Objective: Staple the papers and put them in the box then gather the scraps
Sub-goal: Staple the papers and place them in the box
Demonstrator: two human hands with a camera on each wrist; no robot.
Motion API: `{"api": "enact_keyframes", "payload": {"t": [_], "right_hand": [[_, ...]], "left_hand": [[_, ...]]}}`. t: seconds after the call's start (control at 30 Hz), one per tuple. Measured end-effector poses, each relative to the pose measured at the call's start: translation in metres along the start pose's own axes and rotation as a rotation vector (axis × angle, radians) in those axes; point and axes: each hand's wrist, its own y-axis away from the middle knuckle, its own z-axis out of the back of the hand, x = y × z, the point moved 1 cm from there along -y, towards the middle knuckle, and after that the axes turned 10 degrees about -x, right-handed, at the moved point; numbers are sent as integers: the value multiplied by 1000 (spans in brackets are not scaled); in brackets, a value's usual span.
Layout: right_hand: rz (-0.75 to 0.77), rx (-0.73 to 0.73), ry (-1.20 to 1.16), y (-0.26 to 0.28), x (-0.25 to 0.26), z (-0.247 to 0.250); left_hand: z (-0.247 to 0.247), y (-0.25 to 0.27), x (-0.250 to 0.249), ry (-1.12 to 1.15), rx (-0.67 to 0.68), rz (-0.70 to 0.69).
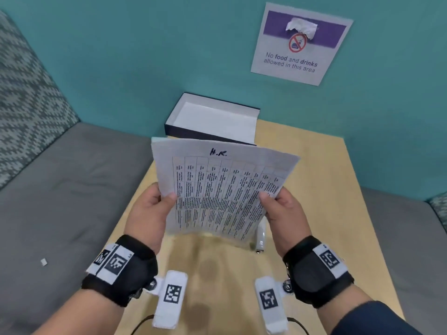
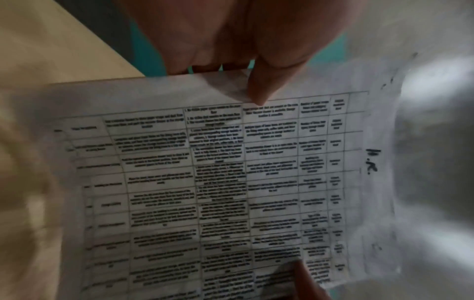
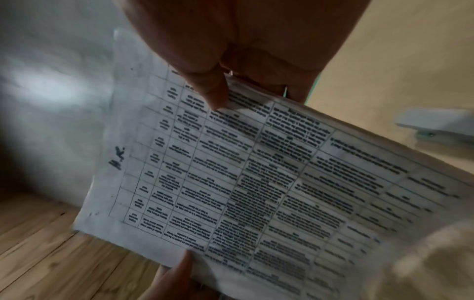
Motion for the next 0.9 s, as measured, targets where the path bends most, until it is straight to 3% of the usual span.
{"api": "enact_keyframes", "payload": {"t": [0.23,0.33,0.4,0.43,0.5,0.57,0.67,0.73,0.9], "right_hand": [[-128,87,64,12,-10,-1],[-98,143,248,7,-12,3],[-11,115,531,-3,-18,13],[60,126,805,-9,-24,22],[275,298,1416,-20,-40,38],[492,559,1783,-26,-56,45],[677,772,2008,-33,-74,41],[777,815,2107,-40,-87,34],[780,921,2213,-53,-110,17]], "left_hand": [[-4,13,0,-16,-64,-39],[-5,18,0,-51,-78,-47],[-4,19,-4,-88,-110,-70],[-2,20,-6,-100,-128,-85],[4,21,-14,-117,-159,-128],[12,22,-22,-163,-196,-170],[24,22,-31,-200,-236,-191],[27,24,-38,-212,-233,-196],[33,31,-48,-206,-222,-176]]}}
